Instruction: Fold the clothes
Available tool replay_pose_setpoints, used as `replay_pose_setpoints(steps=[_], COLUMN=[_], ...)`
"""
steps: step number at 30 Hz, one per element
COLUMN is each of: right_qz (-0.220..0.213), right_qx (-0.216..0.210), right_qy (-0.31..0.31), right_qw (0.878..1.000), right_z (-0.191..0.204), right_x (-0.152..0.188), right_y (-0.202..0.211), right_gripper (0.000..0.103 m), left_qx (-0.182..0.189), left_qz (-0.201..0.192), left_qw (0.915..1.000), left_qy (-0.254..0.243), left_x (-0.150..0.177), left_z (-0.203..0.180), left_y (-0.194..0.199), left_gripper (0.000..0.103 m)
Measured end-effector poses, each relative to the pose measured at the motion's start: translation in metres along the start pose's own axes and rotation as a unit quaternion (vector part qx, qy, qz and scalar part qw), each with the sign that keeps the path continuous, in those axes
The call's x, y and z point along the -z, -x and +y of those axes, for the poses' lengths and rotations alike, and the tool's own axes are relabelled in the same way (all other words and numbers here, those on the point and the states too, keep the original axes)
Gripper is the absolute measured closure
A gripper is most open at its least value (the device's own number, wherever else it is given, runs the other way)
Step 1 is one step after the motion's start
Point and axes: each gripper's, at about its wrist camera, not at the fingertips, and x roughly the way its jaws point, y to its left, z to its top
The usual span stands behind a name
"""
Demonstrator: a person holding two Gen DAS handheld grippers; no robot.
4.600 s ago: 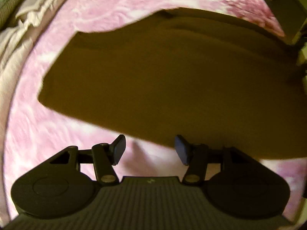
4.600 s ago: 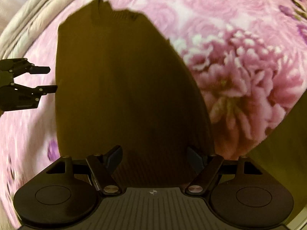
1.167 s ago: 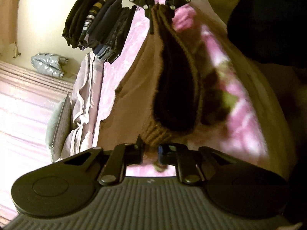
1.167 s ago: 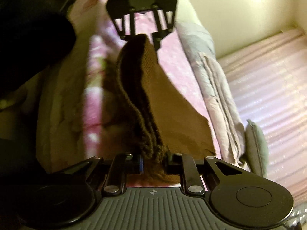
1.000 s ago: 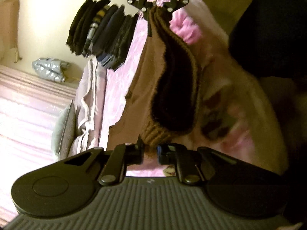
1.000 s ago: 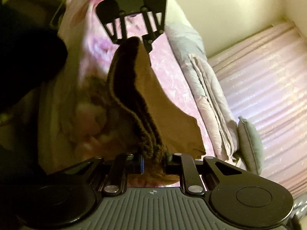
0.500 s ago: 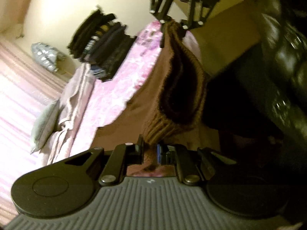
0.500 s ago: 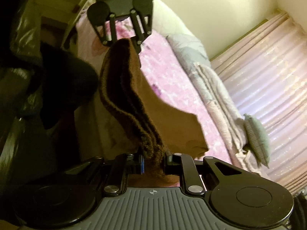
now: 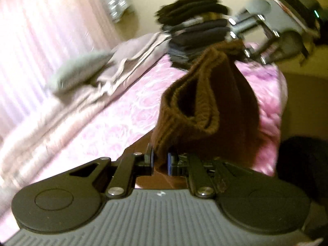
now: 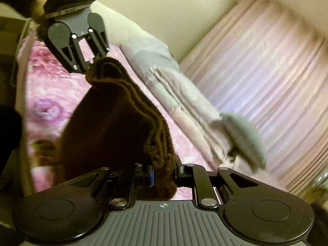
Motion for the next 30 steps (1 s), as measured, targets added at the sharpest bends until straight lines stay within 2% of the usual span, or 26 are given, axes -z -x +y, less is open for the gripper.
replay_pose_setpoints(steps=[4, 6, 9, 11, 15, 19, 21, 23, 25, 29, 30], right_qz=[0.041, 0.065, 0.100, 0.108, 0.084, 0.086, 0.092, 0.096, 0.093, 0.084, 0.083], right_qx=[-0.038, -0.059, -0.091, -0.099, -0.102, -0.107, -0.110, -0.111, -0.107, -0.097, -0.095], right_qy=[-0.057, -0.087, -0.116, -0.131, -0.185, -0.188, -0.182, -0.180, -0.190, -0.217, -0.220], right_qw=[0.997, 0.992, 0.984, 0.980, 0.974, 0.973, 0.973, 0.973, 0.972, 0.968, 0.967], right_z=[-0.034, -0.046, -0.049, -0.053, -0.074, -0.081, -0.079, -0.076, -0.069, -0.070, -0.071], right_x=[0.018, 0.032, 0.052, 0.063, 0.074, 0.076, 0.079, 0.079, 0.084, 0.093, 0.093], right_y=[-0.073, -0.105, -0.152, -0.172, -0.185, -0.200, -0.205, -0.208, -0.211, -0.208, -0.208], right_gripper=[0.087, 0.087, 0.087, 0.087, 0.087, 0.087, 0.087, 0.087, 0.087, 0.087, 0.087], left_qx=[0.020, 0.031, 0.036, 0.031, 0.032, 0.065, 0.078, 0.086, 0.104, 0.132, 0.134], left_qz=[0.039, 0.070, 0.116, 0.127, 0.111, 0.080, 0.065, 0.059, 0.061, 0.077, 0.086], left_qw=[0.9974, 0.9932, 0.9851, 0.9814, 0.9725, 0.9585, 0.9494, 0.9410, 0.9326, 0.9238, 0.9248], left_qy=[0.057, 0.088, 0.122, 0.140, 0.202, 0.266, 0.297, 0.322, 0.340, 0.351, 0.346], left_x=[0.010, 0.022, 0.042, 0.054, 0.069, 0.070, 0.064, 0.062, 0.063, 0.064, 0.063], left_z=[0.033, 0.047, 0.064, 0.074, 0.105, 0.129, 0.140, 0.145, 0.146, 0.141, 0.137], left_y=[-0.060, -0.090, -0.130, -0.143, -0.148, -0.153, -0.163, -0.169, -0.176, -0.195, -0.199], left_gripper=[0.093, 0.093, 0.099, 0.103, 0.103, 0.100, 0.088, 0.081, 0.072, 0.072, 0.075])
